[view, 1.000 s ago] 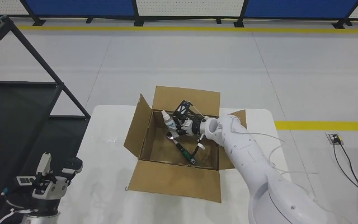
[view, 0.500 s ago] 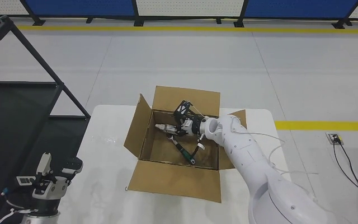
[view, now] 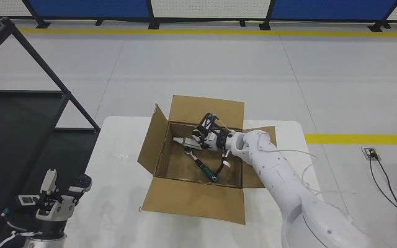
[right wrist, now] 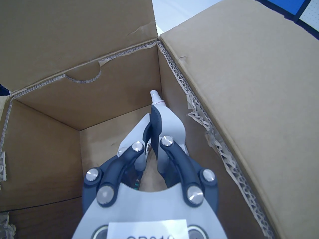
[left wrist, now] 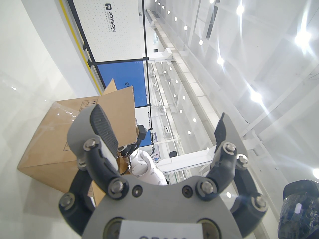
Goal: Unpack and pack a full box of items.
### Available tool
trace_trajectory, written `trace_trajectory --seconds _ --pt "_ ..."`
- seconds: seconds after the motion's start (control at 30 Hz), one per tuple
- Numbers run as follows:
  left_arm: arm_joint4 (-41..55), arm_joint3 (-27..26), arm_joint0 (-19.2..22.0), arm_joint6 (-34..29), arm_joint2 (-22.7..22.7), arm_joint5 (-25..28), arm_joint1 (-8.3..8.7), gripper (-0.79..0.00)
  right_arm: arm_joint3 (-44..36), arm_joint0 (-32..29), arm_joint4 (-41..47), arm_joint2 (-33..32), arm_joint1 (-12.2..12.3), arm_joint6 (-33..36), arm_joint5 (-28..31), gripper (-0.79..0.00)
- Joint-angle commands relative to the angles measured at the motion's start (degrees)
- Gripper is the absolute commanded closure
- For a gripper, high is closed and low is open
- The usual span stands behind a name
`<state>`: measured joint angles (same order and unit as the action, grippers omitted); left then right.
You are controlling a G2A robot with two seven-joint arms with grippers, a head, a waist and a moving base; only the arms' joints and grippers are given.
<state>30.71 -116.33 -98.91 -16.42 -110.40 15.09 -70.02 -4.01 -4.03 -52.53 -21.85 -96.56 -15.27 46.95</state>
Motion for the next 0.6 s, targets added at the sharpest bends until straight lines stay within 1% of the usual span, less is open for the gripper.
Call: trace_trajectory --seconds 0.0,0.1,0.2,0.3,0.33,0.57 --pt "0.00 0.00 0.00 0.00 0.00 0.00 0.00 -0.785 -1.25 -0.06 -1.23 0.33 0.21 -0.87 -2.37 0.000" --pt "0.00 0.00 0.00 0.00 0.00 0.00 0.00 -0.785 -4.51 -0.14 -3.41 0.82 0.65 -2.88 -6.31 0.000" --pt "0.00 0.00 0.00 0.00 0.00 0.00 0.00 -0.785 -7.95 -0.35 -5.43 0.94 1.69 -5.83 -8.48 0.000" --pt "0.00 0.00 0.00 0.00 0.00 0.00 0.00 -0.785 -11.66 -1.14 -7.64 0.79 3.55 -9.22 -8.31 0.000" --pt "0.00 0.00 0.00 0.00 0.00 0.00 0.00 -0.785 -12.06 -1.29 -7.93 0.76 3.81 -9.59 -8.40 0.000" --pt "0.00 0.00 0.00 0.00 0.00 0.00 0.00 -0.785 -12.06 -1.29 -7.93 0.76 3.81 -9.59 -8.40 0.000"
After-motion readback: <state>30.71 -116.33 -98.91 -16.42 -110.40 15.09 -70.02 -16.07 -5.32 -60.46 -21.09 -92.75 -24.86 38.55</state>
